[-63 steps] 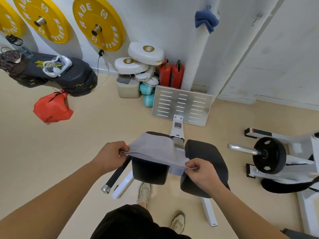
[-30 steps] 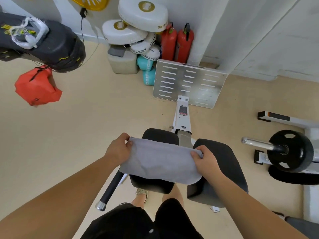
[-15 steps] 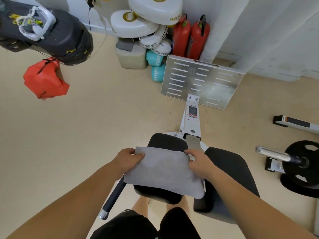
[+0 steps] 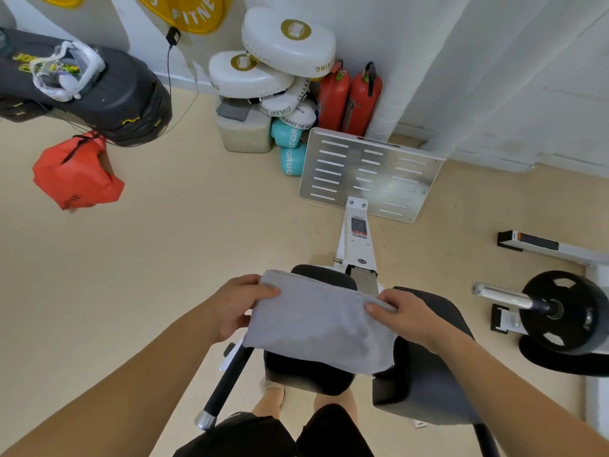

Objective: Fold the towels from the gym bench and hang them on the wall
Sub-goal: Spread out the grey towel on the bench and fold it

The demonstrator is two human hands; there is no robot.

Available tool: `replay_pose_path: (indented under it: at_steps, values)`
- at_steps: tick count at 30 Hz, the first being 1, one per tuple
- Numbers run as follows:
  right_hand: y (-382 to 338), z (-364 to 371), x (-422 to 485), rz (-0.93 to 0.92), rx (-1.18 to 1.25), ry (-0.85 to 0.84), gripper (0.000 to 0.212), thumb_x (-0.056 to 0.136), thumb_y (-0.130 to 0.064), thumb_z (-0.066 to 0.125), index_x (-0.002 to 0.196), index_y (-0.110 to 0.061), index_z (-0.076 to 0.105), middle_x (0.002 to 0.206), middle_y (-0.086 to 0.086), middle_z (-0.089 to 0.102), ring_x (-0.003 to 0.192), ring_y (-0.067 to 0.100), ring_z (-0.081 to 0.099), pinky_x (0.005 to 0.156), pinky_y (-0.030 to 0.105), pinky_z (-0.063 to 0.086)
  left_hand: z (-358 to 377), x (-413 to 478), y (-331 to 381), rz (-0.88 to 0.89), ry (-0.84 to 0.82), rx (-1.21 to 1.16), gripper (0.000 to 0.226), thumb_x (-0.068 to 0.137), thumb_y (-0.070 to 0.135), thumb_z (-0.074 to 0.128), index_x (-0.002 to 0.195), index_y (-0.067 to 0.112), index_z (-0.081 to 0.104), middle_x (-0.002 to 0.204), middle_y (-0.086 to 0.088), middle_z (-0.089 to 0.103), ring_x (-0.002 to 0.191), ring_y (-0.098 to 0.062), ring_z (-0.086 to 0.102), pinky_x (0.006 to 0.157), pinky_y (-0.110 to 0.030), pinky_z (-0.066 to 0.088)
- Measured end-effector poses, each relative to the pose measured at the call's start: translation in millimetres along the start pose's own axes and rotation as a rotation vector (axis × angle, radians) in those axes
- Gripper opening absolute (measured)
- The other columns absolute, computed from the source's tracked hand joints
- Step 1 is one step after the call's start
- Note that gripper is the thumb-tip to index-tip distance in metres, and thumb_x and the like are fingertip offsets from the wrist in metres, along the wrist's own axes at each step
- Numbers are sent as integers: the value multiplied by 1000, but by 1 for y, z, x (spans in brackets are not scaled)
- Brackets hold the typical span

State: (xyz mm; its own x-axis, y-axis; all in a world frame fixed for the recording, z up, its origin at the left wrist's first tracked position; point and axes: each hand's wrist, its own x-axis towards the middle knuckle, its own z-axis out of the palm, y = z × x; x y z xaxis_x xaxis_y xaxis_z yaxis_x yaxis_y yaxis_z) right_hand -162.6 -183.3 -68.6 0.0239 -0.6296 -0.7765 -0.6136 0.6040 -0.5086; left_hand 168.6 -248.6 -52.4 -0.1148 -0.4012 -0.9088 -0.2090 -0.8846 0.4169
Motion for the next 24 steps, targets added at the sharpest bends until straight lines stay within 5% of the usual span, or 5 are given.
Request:
replay_pose_path:
  at_steps: [5,10,13,16,24]
  values:
    - [-19,-24,-64,-52,277,49,41,80,-56,79,86,-17,68,83,6,67,75,15,60,67,25,47,-4,-54,20,279,-68,32,20,99,25,65,116,14,70,111,-14,76,93,-26,69,89,-48,54]
    - [-7,-7,-112,-73,681,102,45,77,-42,86,105,-11,68,102,10,70,92,24,64,82,40,54,-4,-91,2,411,93,184,20,103,37,57,104,24,72,96,-10,78,82,-28,72,79,-50,59]
    - [-10,28,-127,-15,480,303,20,100,-39,65,110,-23,61,107,1,68,99,21,65,82,33,55,-2,-96,-21,434,183,323,18,102,38,55,99,27,69,89,-4,78,79,-24,72,67,-37,55]
    - [-15,61,-121,39,355,438,18,104,-37,57,119,-28,54,107,-4,66,101,17,66,83,31,56,-3,-90,-38,434,241,388,17,102,37,53,96,27,66,88,-5,75,76,-24,69,63,-31,49]
    - [-31,103,-96,201,764,323,39,101,-21,66,135,-31,49,127,-6,61,117,23,63,101,51,58,4,-92,-38,486,290,429,13,95,42,59,92,30,64,77,-3,69,70,-27,67,69,-47,60]
